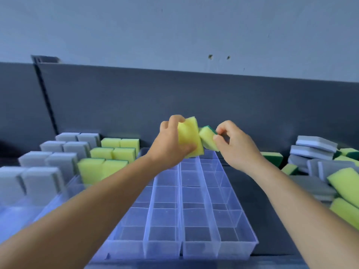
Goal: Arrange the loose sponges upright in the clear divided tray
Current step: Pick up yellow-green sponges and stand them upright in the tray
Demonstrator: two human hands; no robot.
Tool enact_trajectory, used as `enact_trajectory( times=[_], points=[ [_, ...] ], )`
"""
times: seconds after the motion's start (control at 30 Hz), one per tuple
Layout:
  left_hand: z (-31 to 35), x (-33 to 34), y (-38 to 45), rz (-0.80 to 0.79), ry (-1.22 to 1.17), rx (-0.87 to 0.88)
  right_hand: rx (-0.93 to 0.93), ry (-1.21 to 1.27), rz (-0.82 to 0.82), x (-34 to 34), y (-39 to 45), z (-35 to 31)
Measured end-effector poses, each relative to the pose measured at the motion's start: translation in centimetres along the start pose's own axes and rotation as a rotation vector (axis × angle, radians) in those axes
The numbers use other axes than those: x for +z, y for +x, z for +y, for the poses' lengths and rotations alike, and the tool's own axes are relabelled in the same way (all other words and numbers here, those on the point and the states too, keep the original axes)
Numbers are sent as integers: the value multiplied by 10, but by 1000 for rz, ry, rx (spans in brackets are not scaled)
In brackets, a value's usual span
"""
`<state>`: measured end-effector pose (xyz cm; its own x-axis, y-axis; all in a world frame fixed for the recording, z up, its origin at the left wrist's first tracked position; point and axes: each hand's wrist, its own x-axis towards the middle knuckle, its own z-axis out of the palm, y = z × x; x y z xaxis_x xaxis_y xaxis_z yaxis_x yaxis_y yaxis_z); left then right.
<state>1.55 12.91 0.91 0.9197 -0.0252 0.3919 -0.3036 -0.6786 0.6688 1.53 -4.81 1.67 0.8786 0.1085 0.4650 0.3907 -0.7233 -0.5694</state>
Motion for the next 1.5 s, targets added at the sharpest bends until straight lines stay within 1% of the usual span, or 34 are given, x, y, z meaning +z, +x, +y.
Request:
enact_trajectory(
  times=[0.07, 0.17, 0.4, 0.57, 0.67, 0.83, 0.93, 1.1, 1.3, 1.5],
  points=[
    [-9, -23, -10, -21, -6, 11, -16, 48, -36, 14, -7, -26],
    [-29, -60, -26, -16, 6, 11, -41, 52, -70, 38, -16, -63],
    [-76, -141, -63, -52, 202, 50, -98, -32, 11, 87, -35, -124],
    [-101, -185, -84, -118, 291, 57, -121, -74, -8, 116, -47, -158],
    [-116, -201, -95, -115, 341, 40, -100, -53, -36, 130, -53, -171],
    [-134, -203, -102, -207, 371, 29, -73, -111, -97, 143, -56, -177],
    [-141, -194, -99, -253, 455, 52, -43, -150, -112, 147, -54, -175],
    [-149, -186, -93, -263, 550, 71, -21, -211, -171, 153, -54, -169],
    [-156, -172, -88, -280, 785, 160, -43, -264, -268, 171, -47, -170],
    [-161, -163, -86, -304, 886, 222, -24, -361, -354, 180, -48, -161]
  ],
)
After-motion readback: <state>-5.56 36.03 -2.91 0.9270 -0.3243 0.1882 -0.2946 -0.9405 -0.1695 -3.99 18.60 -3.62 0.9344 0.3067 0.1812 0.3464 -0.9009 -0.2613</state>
